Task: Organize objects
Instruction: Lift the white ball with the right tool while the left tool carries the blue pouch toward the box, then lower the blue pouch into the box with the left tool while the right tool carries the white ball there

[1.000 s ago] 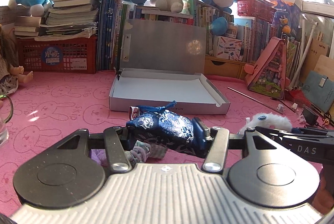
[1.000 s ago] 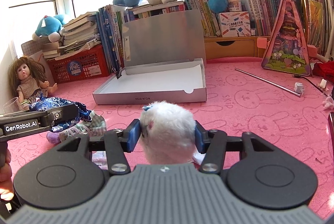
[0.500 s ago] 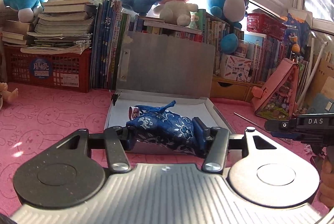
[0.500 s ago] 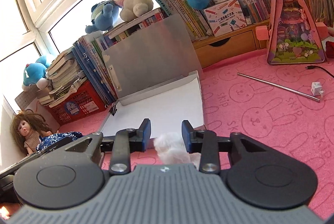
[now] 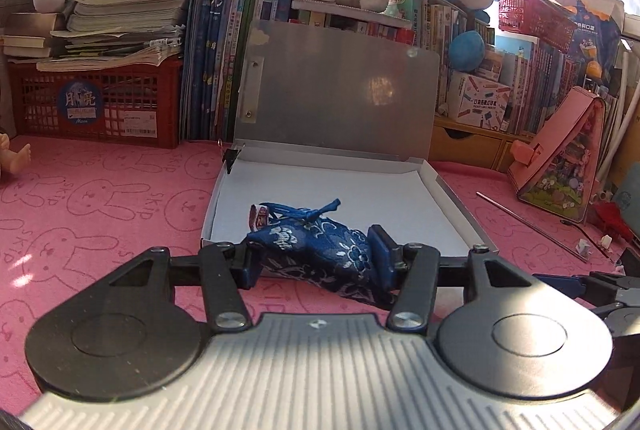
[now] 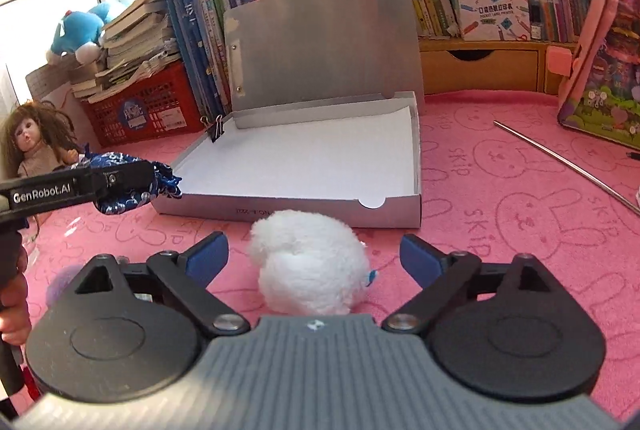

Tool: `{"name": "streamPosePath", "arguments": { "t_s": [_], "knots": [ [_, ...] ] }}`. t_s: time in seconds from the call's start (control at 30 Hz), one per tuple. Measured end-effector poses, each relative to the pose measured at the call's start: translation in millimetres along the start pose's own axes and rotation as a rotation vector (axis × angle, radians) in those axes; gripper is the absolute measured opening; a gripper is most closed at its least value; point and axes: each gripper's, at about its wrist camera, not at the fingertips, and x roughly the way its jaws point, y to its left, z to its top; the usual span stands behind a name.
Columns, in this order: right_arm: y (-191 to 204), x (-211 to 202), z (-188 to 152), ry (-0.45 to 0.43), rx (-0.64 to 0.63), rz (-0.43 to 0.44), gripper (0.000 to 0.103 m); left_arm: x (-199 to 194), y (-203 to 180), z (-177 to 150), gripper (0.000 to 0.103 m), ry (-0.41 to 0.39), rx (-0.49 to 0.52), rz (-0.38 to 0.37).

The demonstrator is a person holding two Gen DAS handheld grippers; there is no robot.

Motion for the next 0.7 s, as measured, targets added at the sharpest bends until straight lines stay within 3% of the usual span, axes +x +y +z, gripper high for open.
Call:
{"name": "streamPosePath", "arguments": {
  "t_s": [0.1, 0.23, 0.33, 0.5, 0.7],
  "knots": [
    [16, 16, -4, 0.046, -0.098, -0.06, 0.1, 2, 3, 2, 0.059, -0.007, -0.008, -0.002],
    [13, 34, -5, 0.116, -0.072, -0.071, 0.098, 7, 5, 1, 0.059, 0.011, 0.004, 0.006],
    [4, 36, -6, 0.158, -0.008, -0.026, 0.092, 12, 6, -6, 0.06, 0.059, 0.034, -0.005],
    [2, 33, -5, 0.154, 0.008, -0.005, 0.084, 22, 4, -22, 0.078, 0.141, 0.113, 0.017],
    [10, 31, -4, 0.16, -0.003, 0.006, 0.069, 51, 8, -35, 0.078, 0.295, 0.102, 0.051]
  ]
}}
